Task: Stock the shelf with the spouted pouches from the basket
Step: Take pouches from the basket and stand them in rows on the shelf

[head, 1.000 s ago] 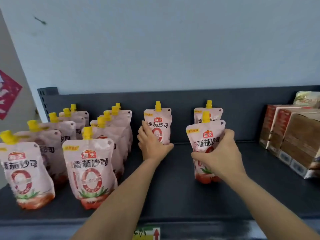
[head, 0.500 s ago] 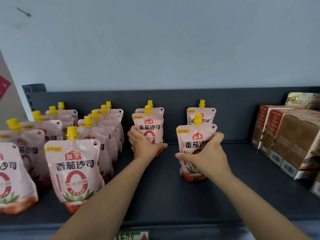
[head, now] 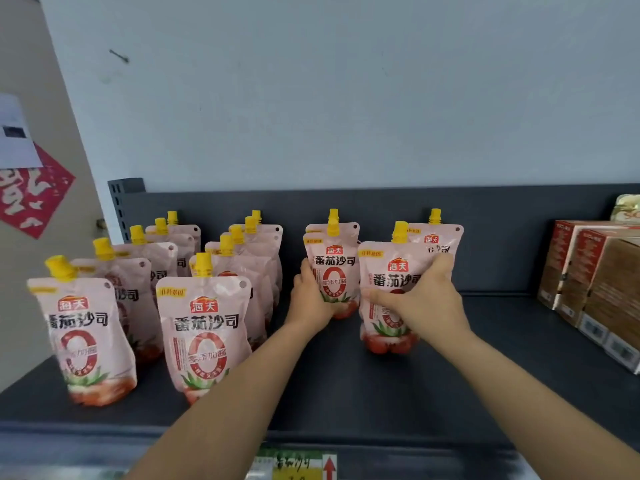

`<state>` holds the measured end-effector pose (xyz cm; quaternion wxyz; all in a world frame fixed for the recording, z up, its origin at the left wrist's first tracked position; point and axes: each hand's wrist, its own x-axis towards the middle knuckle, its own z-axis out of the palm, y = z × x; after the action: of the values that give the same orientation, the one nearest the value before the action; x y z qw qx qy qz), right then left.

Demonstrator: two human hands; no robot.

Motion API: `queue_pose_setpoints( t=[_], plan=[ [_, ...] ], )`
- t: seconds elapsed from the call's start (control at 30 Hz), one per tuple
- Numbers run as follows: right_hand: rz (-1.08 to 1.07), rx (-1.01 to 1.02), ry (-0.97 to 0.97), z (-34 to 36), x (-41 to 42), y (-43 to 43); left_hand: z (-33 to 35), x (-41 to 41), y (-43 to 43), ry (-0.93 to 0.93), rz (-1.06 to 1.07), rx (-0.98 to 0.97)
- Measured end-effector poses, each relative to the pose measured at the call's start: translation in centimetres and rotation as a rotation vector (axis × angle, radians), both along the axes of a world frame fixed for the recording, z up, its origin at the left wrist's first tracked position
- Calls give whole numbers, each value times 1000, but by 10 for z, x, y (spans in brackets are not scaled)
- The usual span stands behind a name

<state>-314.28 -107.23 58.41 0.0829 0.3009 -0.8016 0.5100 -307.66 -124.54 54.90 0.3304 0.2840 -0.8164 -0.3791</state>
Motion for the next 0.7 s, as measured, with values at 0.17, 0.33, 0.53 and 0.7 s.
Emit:
queue_pose_setpoints(
  t=[0.17,0.33,0.53,0.7],
  plan=[
    [92,21,-2,-7,1,-29,1,0,-1,30,-47,24],
    [115,-53,-12,-3,-5,-50,-1,2,-3,24,-81,111],
    [146,-44,-26,-6,-4,-68,8,18,13,196,153,518],
    [186,-69,-64,-7,6,-82,14,26,30,310,66,586]
  ],
)
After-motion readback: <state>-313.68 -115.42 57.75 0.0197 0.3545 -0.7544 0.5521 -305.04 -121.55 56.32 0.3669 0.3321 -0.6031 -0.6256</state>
